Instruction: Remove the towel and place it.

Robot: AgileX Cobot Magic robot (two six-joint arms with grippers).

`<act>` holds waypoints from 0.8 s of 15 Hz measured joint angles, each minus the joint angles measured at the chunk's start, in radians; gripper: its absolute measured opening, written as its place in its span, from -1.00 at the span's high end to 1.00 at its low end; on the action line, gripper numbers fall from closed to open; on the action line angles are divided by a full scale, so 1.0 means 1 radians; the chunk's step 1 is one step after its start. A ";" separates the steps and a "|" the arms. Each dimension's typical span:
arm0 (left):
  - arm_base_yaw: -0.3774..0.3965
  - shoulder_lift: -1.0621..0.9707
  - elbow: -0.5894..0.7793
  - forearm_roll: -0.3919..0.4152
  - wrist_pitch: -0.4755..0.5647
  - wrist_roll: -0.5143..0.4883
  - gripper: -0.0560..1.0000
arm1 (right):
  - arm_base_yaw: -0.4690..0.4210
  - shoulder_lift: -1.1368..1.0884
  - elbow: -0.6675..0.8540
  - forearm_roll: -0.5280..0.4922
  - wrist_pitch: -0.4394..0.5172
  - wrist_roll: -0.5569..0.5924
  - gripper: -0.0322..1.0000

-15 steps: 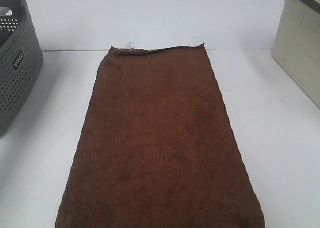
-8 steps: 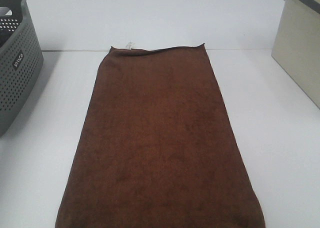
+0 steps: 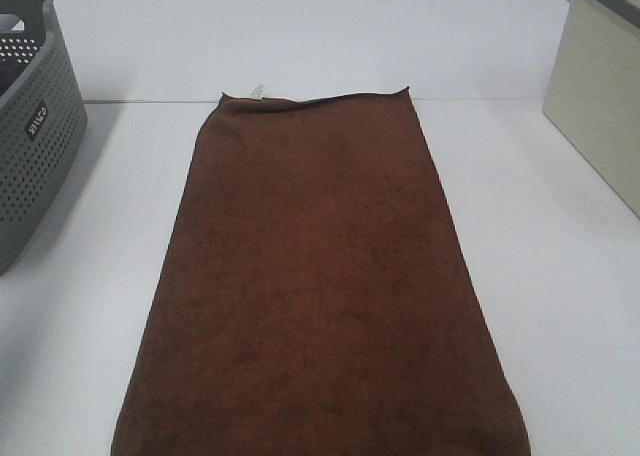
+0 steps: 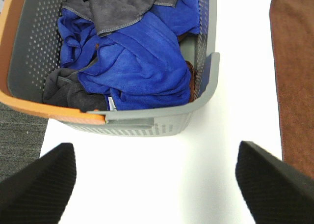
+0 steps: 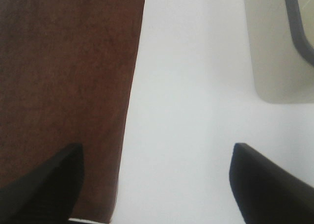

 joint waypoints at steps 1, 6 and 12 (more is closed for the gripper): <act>0.000 -0.084 0.048 0.000 0.002 0.001 -0.64 | 0.000 -0.124 0.116 0.005 -0.020 0.000 -0.58; 0.000 -0.512 0.356 0.061 -0.004 0.009 -0.64 | 0.000 -0.677 0.524 0.005 -0.052 0.000 -0.58; 0.000 -0.968 0.563 -0.031 0.075 0.058 -0.64 | 0.000 -1.018 0.656 -0.014 -0.063 -0.022 -0.58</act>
